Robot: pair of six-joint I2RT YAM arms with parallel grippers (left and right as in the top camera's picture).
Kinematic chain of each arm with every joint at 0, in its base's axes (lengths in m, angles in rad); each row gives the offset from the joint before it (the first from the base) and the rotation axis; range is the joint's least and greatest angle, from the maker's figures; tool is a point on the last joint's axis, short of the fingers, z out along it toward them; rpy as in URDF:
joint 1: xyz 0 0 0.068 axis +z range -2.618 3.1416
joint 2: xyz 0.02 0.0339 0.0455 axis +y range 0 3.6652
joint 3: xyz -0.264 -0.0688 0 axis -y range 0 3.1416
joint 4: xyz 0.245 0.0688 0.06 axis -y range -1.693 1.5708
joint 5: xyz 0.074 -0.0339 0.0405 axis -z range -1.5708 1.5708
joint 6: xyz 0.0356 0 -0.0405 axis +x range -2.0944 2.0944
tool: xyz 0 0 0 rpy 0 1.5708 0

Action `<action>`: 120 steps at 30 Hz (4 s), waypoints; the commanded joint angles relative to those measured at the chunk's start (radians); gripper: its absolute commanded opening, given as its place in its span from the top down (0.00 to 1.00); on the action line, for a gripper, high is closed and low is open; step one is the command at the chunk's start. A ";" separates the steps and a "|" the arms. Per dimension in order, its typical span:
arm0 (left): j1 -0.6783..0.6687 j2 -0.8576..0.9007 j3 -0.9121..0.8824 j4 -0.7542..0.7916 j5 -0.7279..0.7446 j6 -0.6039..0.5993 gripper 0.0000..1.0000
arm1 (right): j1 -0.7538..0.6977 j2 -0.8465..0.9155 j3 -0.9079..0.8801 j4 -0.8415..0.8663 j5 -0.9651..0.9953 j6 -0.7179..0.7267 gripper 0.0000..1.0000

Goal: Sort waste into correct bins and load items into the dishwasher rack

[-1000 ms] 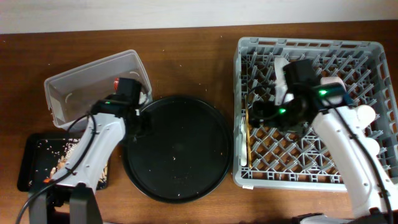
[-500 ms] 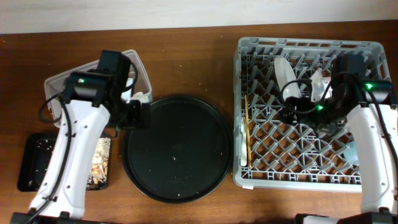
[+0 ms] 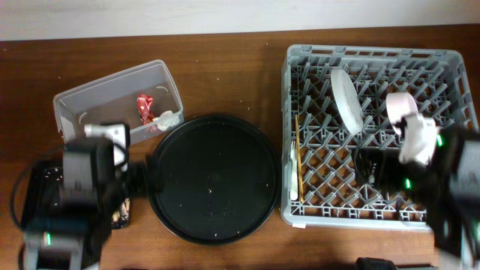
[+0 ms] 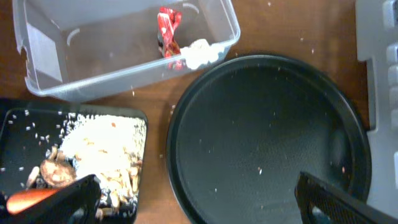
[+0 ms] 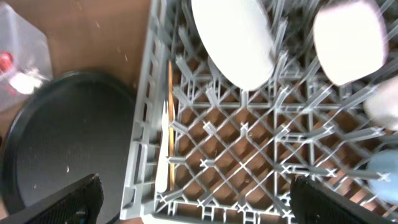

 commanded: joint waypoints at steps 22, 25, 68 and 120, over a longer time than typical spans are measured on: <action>0.003 -0.317 -0.219 0.059 -0.011 0.012 0.01 | -0.007 -0.296 -0.076 -0.012 0.068 -0.011 0.02; 0.003 -0.317 -0.219 0.059 -0.011 0.012 0.01 | -0.007 -0.313 -0.077 -0.015 0.077 -0.011 0.01; 0.003 -0.317 -0.219 0.059 -0.011 0.012 0.01 | 0.092 -0.877 -1.212 1.129 0.103 -0.080 0.02; 0.056 -0.631 -0.670 0.430 -0.037 0.016 0.01 | 0.092 -0.877 -1.212 1.099 0.125 -0.086 0.02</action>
